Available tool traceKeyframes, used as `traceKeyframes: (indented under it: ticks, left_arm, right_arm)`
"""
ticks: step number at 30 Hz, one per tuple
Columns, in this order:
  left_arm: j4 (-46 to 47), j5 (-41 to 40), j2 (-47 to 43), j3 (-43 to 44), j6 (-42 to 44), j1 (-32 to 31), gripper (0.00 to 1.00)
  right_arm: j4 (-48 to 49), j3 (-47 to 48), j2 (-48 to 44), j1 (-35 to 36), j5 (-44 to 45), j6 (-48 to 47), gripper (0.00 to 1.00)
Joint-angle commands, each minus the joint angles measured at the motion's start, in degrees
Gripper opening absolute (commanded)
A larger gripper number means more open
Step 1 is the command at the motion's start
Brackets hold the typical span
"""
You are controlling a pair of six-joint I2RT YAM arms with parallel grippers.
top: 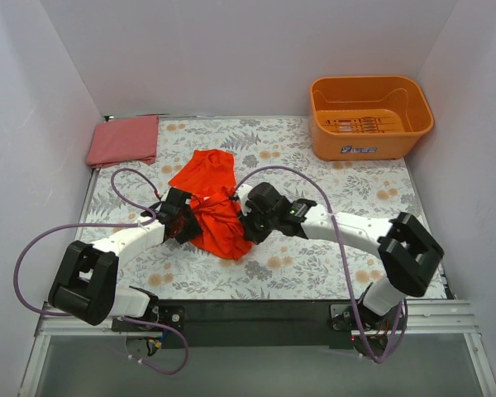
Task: Fold and stack the t-shirts
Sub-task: Flatten the tshirt out
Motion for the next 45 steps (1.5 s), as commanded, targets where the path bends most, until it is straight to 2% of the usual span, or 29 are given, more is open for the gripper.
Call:
traceKeyframes:
  ticks: [1, 5, 9, 10, 15, 16, 19, 20, 30, 34, 41, 42, 43, 44, 45]
  left_arm:
    - [-0.8, -1.0, -0.2, -0.2, 0.6, 0.3, 0.31]
    - [-1.2, -0.7, 0.0, 0.2, 1.0, 0.3, 0.31]
    - [-1.5, -0.5, -0.7, 0.1, 1.0, 0.2, 0.31]
    - [-1.4, -0.5, -1.0, 0.1, 1.1, 0.2, 0.31]
    - [-1.9, -0.1, -1.4, 0.0, 1.1, 0.3, 0.31]
    - [-1.9, 0.1, -1.6, 0.1, 1.1, 0.3, 0.31]
    - [-1.9, 0.1, -2.2, -0.1, 1.1, 0.2, 0.31]
    - [-1.9, 0.0, -2.2, -0.1, 1.1, 0.3, 0.31]
    - [-1.8, -0.6, -1.2, 0.0, 1.4, 0.3, 0.31]
    - [-1.9, -1.1, -1.1, -0.1, 1.6, 0.3, 0.31]
    - [-1.9, -1.0, 0.4, 0.1, 1.5, 0.3, 0.3]
    - [-1.9, -1.0, 0.5, 0.2, 1.5, 0.3, 0.29]
    - [-2.1, -1.2, 0.5, 0.1, 1.5, 0.3, 0.29]
    - [-2.3, -1.3, 0.3, 0.1, 1.6, 0.3, 0.28]
    - [-2.4, -1.7, 0.2, 0.0, 1.5, 0.3, 0.28]
  right_arm:
    - [-4.3, -5.8, -9.2, -1.2, 2.7, 4.6, 0.01]
    - [-9.8, -14.6, -15.6, -4.8, 3.1, 9.9, 0.01]
    - [-10.4, -22.5, -21.5, -13.3, 1.5, 12.9, 0.06]
    - [-11.0, -23.1, -22.8, -14.8, 0.5, 12.8, 0.17]
    - [-13.3, -17.5, -22.9, -16.7, -0.1, 8.3, 0.37]
    - [-13.3, -16.0, -22.6, -16.6, -0.7, 7.8, 0.46]
    - [-11.2, -11.3, -20.7, -15.9, -1.5, 6.5, 0.6]
    - [-10.3, -10.4, -20.0, -14.9, -1.6, 6.3, 0.6]
    - [-3.8, 1.6, -4.4, -9.5, 6.6, 5.0, 0.57]
    - [-3.4, 4.9, 0.9, -9.3, 11.7, 4.8, 0.57]
    - [-2.3, 11.9, 8.1, -9.3, 14.2, 2.2, 0.57]
    - [-2.3, 12.4, 9.2, -9.3, 14.5, 1.6, 0.54]
    - [-2.3, 13.0, 9.7, -9.6, 15.3, 1.1, 0.47]
    - [-2.3, 13.0, 10.2, -10.0, 15.8, 1.1, 0.35]
    - [-2.4, 12.2, 10.0, -11.4, 15.7, 1.2, 0.2]
